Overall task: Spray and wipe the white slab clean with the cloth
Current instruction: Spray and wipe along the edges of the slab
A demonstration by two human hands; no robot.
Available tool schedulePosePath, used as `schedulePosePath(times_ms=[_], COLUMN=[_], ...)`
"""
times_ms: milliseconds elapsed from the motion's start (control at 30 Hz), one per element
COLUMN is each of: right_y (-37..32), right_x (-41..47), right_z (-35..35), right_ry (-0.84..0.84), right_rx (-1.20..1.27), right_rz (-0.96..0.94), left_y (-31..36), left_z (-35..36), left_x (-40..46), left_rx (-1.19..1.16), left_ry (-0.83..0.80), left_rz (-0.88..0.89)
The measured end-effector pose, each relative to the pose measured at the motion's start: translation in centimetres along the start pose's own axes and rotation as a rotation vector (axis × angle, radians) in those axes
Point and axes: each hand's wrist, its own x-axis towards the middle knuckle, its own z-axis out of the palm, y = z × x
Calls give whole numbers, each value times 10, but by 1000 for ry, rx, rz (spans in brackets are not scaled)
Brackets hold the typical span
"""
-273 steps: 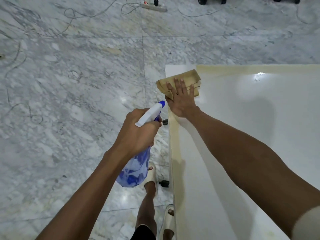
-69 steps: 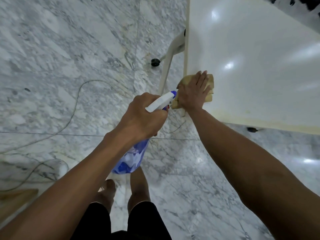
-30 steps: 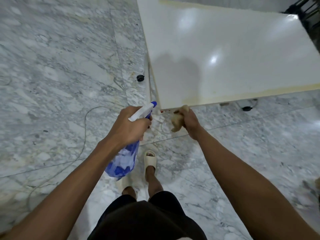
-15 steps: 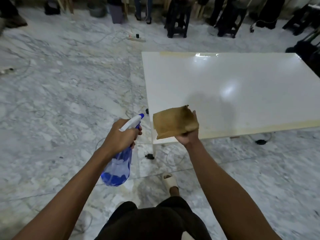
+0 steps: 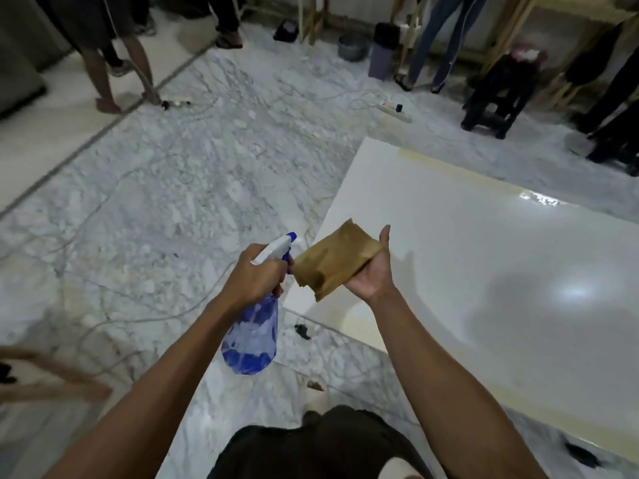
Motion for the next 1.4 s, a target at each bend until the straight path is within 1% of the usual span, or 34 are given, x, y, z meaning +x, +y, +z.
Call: schedulePosePath(times_ms=[100, 167, 233, 333, 467, 600, 733, 833, 967, 1100, 1167, 1233, 1333, 1400], right_y=[2, 6, 12, 24, 40, 41, 37, 33, 20, -4, -16, -27, -41, -54], right_x=[-5, -9, -14, -28, -60, -98, -119, -122, -118, -111, -103, -93, -72, -60], right_z=[-6, -8, -9, -10, -21, -29, -27, -24, -25, -31, -36, -44, -66, -81], right_ry=[-96, -162, -207, -165, -114, -213, -281, -334, -335, -347, -350, -333, -249, -204], right_rx=[-16, -140, -302, -362, -376, -480, -552, -556, -530, -547, -615, -679, -776, -888], right_rz=[36, 55, 112, 232, 280, 363, 376, 412, 444, 466, 490, 531, 584, 630], left_y=[-2, -4, -7, -12, -29, -42, -44, -45, -38, -24, -16, -8, -1, -2], left_z=[11, 18, 27, 45, 75, 110, 137, 149, 165, 184, 194, 205, 222, 229], left_x=[-18, -33, -51, -87, -141, -188, -218, -223, -216, -199, -189, -180, -172, -165], left_rx=[-40, -50, -41, -32, -82, -184, -242, -241, -249, -272, -311, -325, -316, -336], left_ry=[86, 139, 186, 266, 341, 417, 490, 563, 645, 694, 707, 708, 662, 659], left_rz=[-36, -66, -71, -92, -117, -193, -246, -277, -302, -394, -409, -385, -353, -371])
